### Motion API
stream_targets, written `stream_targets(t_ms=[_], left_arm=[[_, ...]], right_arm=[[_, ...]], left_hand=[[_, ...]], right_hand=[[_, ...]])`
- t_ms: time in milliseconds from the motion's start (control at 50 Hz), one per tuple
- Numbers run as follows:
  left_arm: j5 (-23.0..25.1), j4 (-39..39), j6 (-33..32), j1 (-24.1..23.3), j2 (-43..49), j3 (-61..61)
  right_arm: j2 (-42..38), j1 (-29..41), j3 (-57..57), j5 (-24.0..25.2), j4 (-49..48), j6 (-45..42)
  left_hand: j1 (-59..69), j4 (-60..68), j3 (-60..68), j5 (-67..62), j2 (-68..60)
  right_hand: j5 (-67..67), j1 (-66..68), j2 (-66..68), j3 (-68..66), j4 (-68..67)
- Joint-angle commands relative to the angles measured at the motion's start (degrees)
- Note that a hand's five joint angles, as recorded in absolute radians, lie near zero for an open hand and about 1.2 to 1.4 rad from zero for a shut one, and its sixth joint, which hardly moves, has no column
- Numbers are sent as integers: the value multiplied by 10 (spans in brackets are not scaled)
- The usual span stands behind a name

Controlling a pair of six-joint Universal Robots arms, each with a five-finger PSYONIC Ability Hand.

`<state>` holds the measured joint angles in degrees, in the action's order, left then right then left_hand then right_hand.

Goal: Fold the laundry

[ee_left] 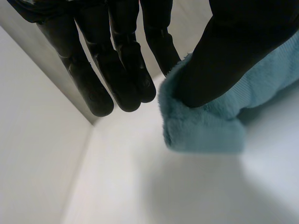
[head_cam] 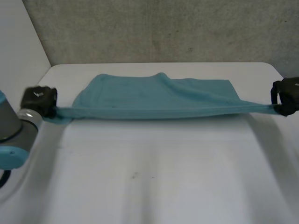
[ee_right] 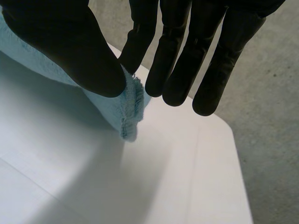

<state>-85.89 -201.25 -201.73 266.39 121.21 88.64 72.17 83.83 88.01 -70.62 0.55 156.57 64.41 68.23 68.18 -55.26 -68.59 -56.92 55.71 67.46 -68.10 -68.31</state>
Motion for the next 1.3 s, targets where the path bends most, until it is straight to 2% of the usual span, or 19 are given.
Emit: stream_targets(t_ms=[20,100,220,300,380,500,580,680,700,740,760,780,820,840,900,960,1060,1200,1300], left_arm=[[-2,38,-33,-10,-197,63],[18,101,-88,-7,-325,73],[48,179,-158,0,-352,65],[50,206,-197,2,-315,64],[46,230,-255,2,-194,55],[36,230,-275,-5,-78,-12],[20,229,-274,-16,-19,-107],[9,216,-276,-32,10,-229],[8,197,-274,-39,12,-282],[7,135,-264,-47,9,-354],[6,106,-259,-49,7,-373],[8,45,-238,-56,-3,-398],[11,-19,-205,-58,-25,-405],[10,-74,-169,-56,-42,-407],[7,-117,-125,-52,-59,-401],[8,-91,-96,-47,-64,-379],[16,-47,-77,-40,-63,-310],[64,-53,-63,-35,-54,-152],[74,-84,-66,-35,-15,-59]], right_arm=[[82,0,-81,7,175,-65],[147,-2,-123,6,277,-143],[161,0,-130,-4,343,-233],[105,5,-93,-21,353,-294],[20,9,-94,-55,352,-301],[-56,49,-137,-93,329,-297],[-109,79,-206,-113,296,-284],[-135,99,-337,-147,256,-237],[-141,114,-446,-161,222,-205],[-142,118,-485,-163,206,-193],[-142,124,-582,-169,146,-162],[-141,126,-606,-170,121,-149],[-137,127,-623,-171,76,-129],[-130,128,-616,-174,36,-117],[-99,128,-580,-173,-5,-101],[-42,126,-472,-166,-13,-102],[-34,126,-392,-160,-10,-103],[-34,136,-230,-127,-14,-102],[-39,136,-176,-108,-15,-103]], left_hand=[[156,118,118,-147,-114],[156,118,118,-147,-114],[156,118,118,-147,-114],[156,118,118,-147,-114],[156,118,118,-147,-114],[156,118,118,-147,-114],[156,118,118,-147,-114],[156,118,118,-147,-114],[156,118,118,-147,-114],[156,118,118,-147,-114],[156,118,118,-147,-114],[156,118,118,-147,-114],[156,118,118,-147,-114],[156,118,118,-147,-114],[156,118,118,-147,-114],[156,118,118,-147,-114],[156,118,118,-147,-114],[156,118,118,-147,-114],[156,118,118,-147,-114]], right_hand=[[-131,243,125,-119,-117],[-131,243,125,-119,-117],[-131,243,125,-119,-117],[-131,243,125,-119,-117],[-131,243,125,-119,-117],[-131,243,125,-119,-117],[-131,243,125,-119,-117],[-131,243,125,-119,-117],[-131,243,125,-119,-117],[-131,243,125,-119,-117],[-131,243,125,-119,-117],[-131,243,125,-119,-117],[-131,243,125,-119,-117],[-131,243,125,-119,-117],[-131,243,125,-119,-117],[-131,243,125,-119,-117],[-131,243,125,-119,-117],[-131,243,125,-119,-117],[-131,243,125,-119,-117]])
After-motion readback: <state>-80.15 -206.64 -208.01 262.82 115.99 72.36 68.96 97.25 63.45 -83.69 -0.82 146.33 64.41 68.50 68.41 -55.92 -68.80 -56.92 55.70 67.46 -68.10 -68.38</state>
